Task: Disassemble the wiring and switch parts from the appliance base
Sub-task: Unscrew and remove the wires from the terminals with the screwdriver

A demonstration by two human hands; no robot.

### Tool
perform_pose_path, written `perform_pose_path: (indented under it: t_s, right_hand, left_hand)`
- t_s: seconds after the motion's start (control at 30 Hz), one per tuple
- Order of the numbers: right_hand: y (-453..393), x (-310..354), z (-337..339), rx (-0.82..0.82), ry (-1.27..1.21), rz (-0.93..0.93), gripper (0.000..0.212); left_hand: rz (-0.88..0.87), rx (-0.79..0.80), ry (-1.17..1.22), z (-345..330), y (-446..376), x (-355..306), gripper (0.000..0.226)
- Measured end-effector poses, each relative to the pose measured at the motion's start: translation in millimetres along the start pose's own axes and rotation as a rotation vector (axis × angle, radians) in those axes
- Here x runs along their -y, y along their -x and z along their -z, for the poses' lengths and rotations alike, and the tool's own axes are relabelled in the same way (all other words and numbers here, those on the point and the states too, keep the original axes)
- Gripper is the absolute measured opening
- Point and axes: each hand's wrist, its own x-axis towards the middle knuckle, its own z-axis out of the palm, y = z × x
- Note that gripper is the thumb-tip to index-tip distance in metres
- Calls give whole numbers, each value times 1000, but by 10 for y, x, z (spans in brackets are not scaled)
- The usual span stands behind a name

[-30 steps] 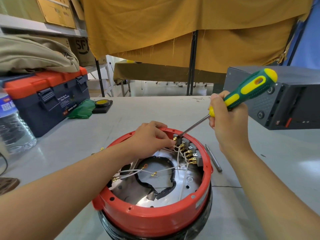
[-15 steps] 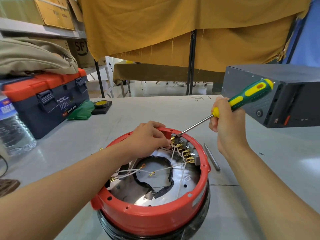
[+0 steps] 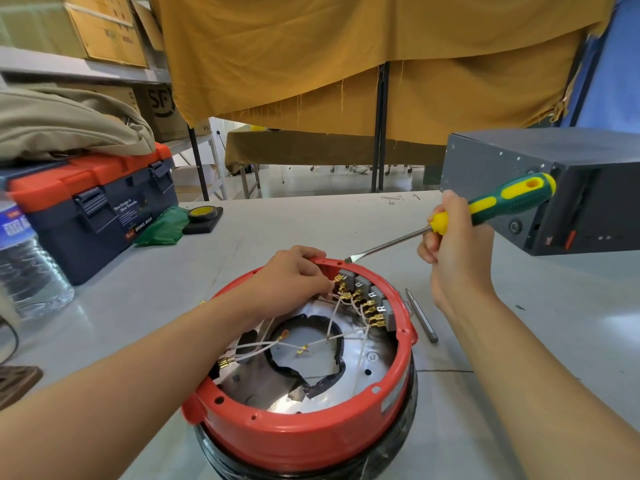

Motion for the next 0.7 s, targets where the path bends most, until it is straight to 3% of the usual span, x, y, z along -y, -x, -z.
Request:
perform_pose_path:
  t_s: [0.4,0.7]
  right_hand:
    - [197,-120,-129,296,259,88,24]
    - [218,-174,-126,508,395,86,26]
  left_hand:
    - [63,-161,277,299,149,-36,19]
    - [258,-278,667,675,446,173,10]
